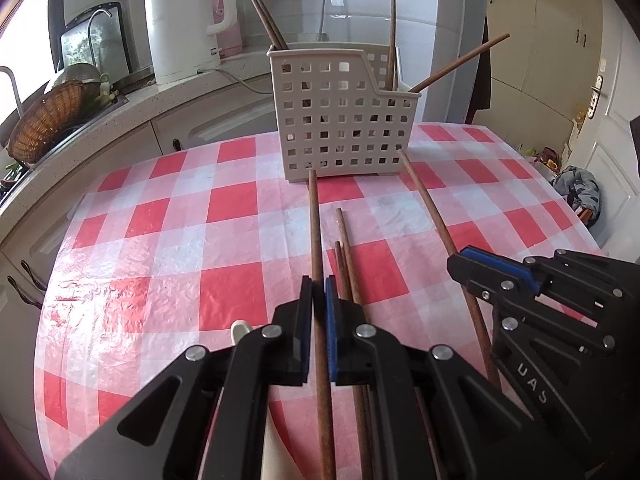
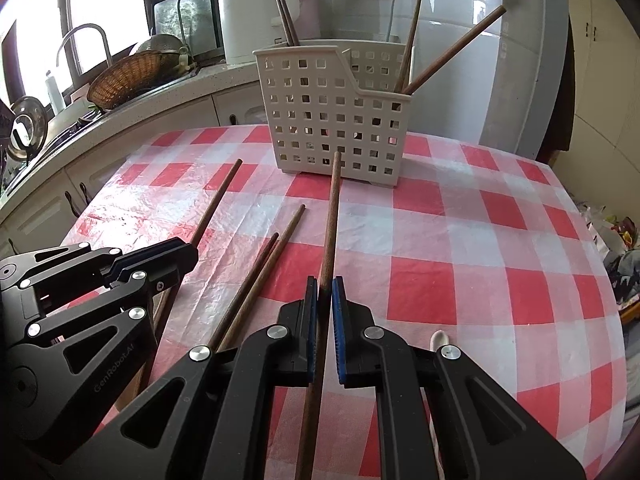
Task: Organize utensils
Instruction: 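Lift the chopstick upright with the right gripper over the caddy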
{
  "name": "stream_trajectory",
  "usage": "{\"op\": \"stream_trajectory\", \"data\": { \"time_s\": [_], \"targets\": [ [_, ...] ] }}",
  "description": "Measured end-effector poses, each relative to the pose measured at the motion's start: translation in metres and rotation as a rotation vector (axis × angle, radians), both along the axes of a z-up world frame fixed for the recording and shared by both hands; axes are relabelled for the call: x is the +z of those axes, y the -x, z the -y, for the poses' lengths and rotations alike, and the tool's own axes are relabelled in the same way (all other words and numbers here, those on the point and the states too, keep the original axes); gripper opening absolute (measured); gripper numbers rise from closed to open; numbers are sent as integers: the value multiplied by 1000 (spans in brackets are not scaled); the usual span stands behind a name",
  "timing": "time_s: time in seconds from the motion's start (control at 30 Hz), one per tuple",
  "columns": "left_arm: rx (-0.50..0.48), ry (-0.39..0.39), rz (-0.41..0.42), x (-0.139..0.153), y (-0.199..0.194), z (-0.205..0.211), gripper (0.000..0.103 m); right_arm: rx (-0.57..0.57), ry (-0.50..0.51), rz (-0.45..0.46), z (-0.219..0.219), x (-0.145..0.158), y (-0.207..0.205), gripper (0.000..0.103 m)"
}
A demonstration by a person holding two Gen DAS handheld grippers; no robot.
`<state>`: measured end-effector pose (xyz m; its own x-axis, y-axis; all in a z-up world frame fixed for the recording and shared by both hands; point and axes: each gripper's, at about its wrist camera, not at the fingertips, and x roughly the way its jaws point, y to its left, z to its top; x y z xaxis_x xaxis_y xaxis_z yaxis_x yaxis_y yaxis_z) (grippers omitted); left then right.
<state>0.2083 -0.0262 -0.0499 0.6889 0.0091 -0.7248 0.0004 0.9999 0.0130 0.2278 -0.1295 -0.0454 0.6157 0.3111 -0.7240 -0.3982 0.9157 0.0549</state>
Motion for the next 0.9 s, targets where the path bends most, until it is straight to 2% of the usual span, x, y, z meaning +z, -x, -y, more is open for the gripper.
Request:
{"op": "stream_trajectory", "data": {
  "time_s": [0.73, 0.9],
  "targets": [
    [-25, -10, 113, 47, 37, 14, 6, -11, -72, 101, 20, 49, 37, 9],
    [-45, 58, 132, 63, 41, 4, 6, -4, -96, 111, 23, 60, 40, 9]
  ]
}}
